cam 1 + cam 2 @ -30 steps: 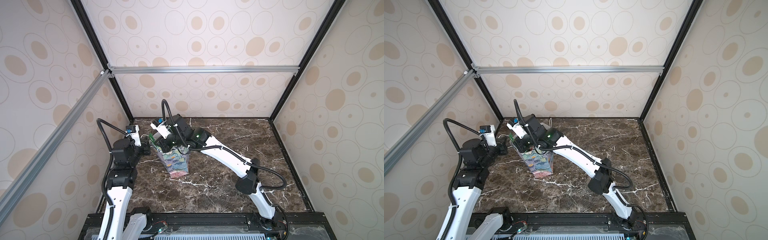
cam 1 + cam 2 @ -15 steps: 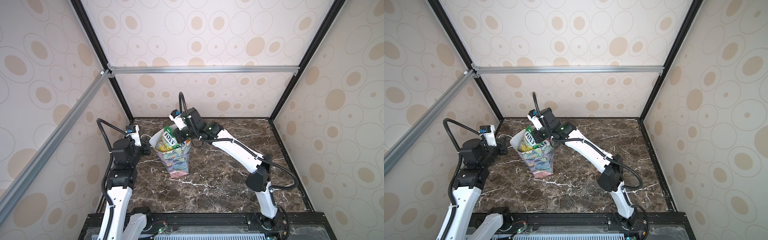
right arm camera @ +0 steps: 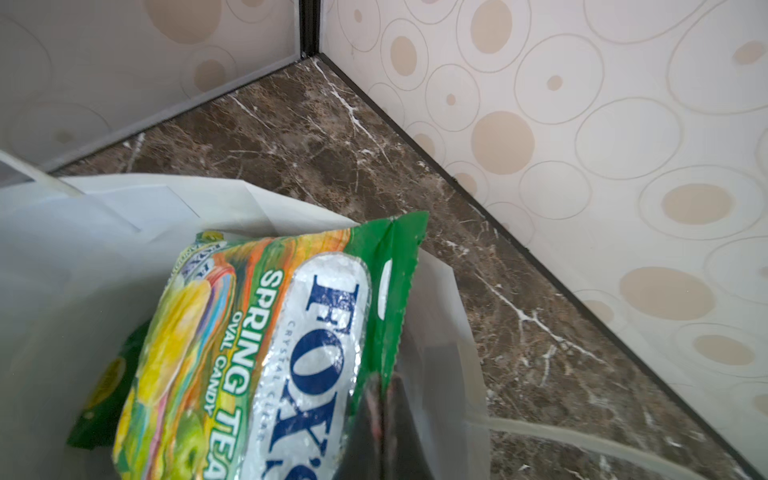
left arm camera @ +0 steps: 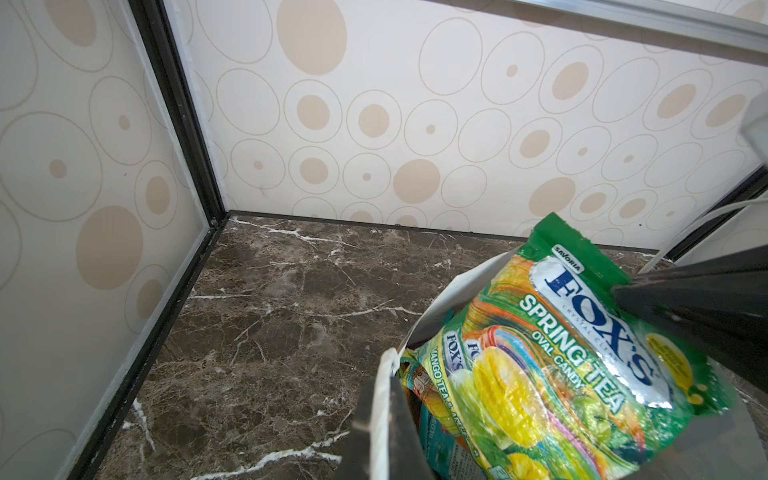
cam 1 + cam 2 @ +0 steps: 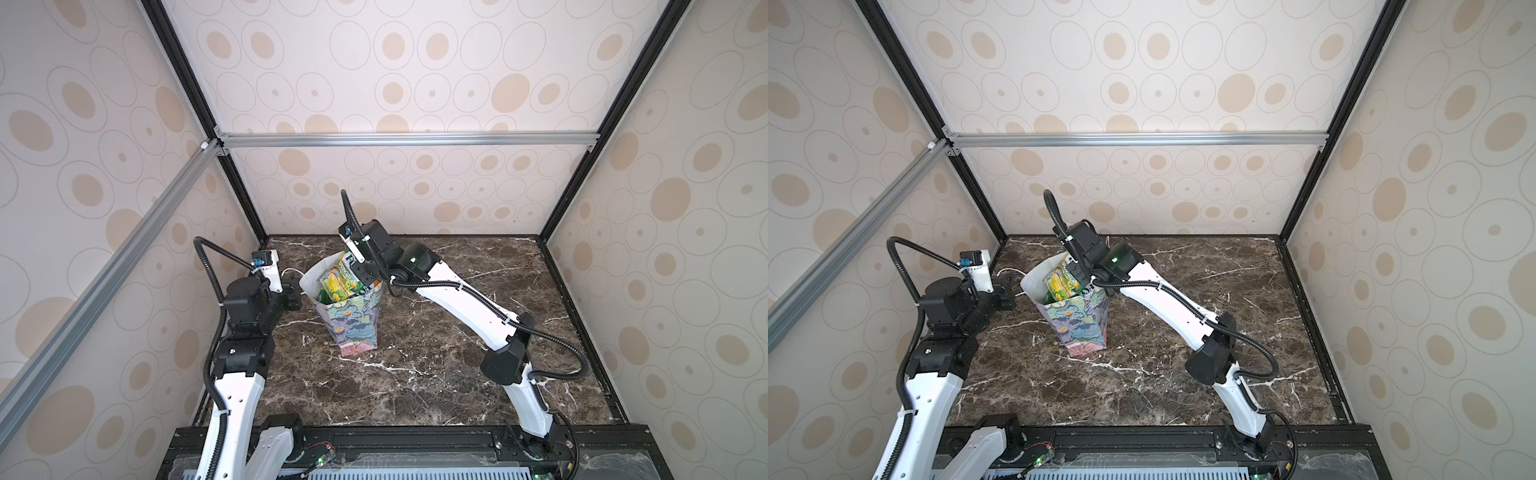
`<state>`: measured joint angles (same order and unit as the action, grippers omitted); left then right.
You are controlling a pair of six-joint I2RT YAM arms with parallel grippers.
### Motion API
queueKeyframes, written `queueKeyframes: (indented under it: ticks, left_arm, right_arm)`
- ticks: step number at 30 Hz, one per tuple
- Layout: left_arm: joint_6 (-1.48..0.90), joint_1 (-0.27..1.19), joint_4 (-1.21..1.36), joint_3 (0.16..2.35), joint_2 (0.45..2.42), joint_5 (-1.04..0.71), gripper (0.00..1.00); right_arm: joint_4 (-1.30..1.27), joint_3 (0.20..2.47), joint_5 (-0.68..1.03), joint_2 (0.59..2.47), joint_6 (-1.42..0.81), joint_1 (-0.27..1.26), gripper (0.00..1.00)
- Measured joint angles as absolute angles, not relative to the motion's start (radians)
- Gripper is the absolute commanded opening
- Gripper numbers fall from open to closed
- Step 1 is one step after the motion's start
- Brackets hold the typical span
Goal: Place the snacks into the paper bag
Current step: 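Open the right gripper to release the tea packet and raise it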
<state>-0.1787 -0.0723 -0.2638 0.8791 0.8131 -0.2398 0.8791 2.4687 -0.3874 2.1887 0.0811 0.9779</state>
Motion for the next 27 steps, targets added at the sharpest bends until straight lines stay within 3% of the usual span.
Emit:
queueKeyframes:
  ticks: [5, 9, 20, 27]
  left_arm:
    - [-0.179, -0.072, -0.264, 0.879, 0.813, -0.240, 0.00]
    - [-0.179, -0.072, -0.264, 0.879, 0.813, -0.240, 0.00]
    - [-0.179, -0.072, -0.263, 0.879, 0.813, -0.241, 0.00]
    - [-0.179, -0.072, -0.262, 0.879, 0.813, -0.255, 0.00]
  right_arm:
    - [0.908, 2.478, -0.466, 2.192, 0.133, 1.009, 0.10]
    - [0.923, 2.490, -0.502, 2.193, 0.157, 1.002, 0.40]
    - [0.928, 2.481, -0.323, 2.166, 0.109, 0.993, 0.54]
    - [0.814, 2.247, -0.312, 1.911, 0.069, 0.994, 0.58]
